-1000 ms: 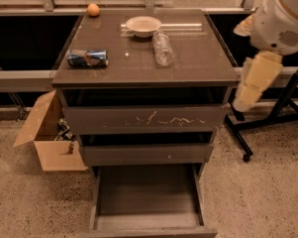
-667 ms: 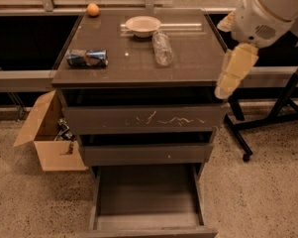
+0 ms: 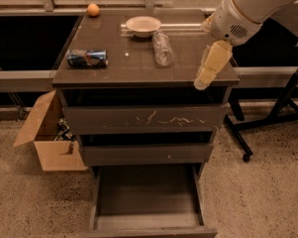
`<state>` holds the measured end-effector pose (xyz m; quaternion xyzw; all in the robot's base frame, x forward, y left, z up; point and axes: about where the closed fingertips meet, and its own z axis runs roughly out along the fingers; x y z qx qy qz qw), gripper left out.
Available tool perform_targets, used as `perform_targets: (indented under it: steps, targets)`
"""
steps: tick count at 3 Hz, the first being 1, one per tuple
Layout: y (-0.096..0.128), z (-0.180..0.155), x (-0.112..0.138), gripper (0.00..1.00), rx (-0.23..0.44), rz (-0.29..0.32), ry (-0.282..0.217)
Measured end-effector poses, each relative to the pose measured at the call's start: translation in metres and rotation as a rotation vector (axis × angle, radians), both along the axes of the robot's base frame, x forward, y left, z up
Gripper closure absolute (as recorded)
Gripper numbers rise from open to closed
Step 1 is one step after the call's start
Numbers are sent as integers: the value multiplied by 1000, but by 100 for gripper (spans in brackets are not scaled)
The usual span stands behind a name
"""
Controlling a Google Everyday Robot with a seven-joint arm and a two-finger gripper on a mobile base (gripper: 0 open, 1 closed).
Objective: Place redbull can into bottom drawer
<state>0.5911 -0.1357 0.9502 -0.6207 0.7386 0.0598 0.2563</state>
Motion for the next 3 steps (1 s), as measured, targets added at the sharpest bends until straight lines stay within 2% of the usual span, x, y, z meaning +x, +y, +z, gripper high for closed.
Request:
perform_targets:
  steps: [1, 2, 3]
  targets:
    - [15, -9, 18, 0, 26, 45, -12]
    - [48, -21, 52, 0, 63, 126, -31]
    - [95, -30, 93, 0, 109, 205, -50]
